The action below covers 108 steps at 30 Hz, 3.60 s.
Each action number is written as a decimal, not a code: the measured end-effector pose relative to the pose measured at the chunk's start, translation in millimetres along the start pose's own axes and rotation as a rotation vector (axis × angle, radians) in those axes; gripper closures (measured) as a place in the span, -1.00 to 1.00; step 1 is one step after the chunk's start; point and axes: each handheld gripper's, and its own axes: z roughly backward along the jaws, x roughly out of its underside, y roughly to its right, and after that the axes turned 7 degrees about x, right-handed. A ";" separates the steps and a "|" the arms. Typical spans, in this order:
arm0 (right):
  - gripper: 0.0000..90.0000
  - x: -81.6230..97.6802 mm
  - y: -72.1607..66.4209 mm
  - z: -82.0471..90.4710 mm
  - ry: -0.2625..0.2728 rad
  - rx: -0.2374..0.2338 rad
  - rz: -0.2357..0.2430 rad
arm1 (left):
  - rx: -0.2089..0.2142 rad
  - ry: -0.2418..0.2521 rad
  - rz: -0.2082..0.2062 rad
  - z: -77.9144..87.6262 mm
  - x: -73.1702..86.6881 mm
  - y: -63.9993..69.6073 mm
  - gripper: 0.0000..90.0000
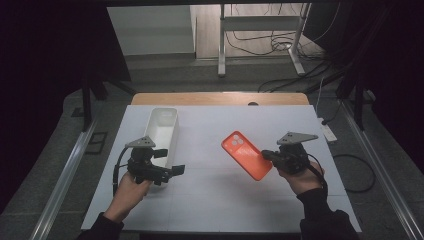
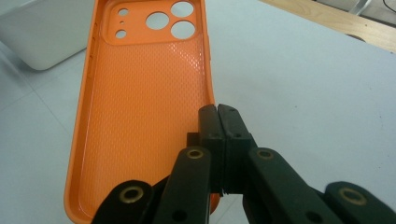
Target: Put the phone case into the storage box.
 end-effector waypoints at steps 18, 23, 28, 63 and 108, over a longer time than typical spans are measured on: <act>0.98 -6.8 -11.2 -0.5 0.035 -0.003 0.006 | 0.074 -0.012 0.023 -22.3 -14.7 -1.0 -1.00; 0.98 -8.8 -15.5 -0.5 0.045 -0.002 0.018 | 0.096 -0.016 0.032 -30.0 -19.1 -0.2 -1.00; 0.98 -10.5 -20.1 -0.4 0.052 -0.002 0.027 | 0.123 -0.006 0.049 -38.1 -22.6 0.7 -1.00; 0.98 -18.2 -45.7 -3.0 0.087 -0.033 0.066 | 0.243 -0.010 0.166 -74.9 -35.9 2.9 -1.00; 0.98 -21.0 -66.2 -6.4 0.115 -0.056 0.110 | 0.371 -0.047 0.261 -87.1 -36.0 2.0 -0.03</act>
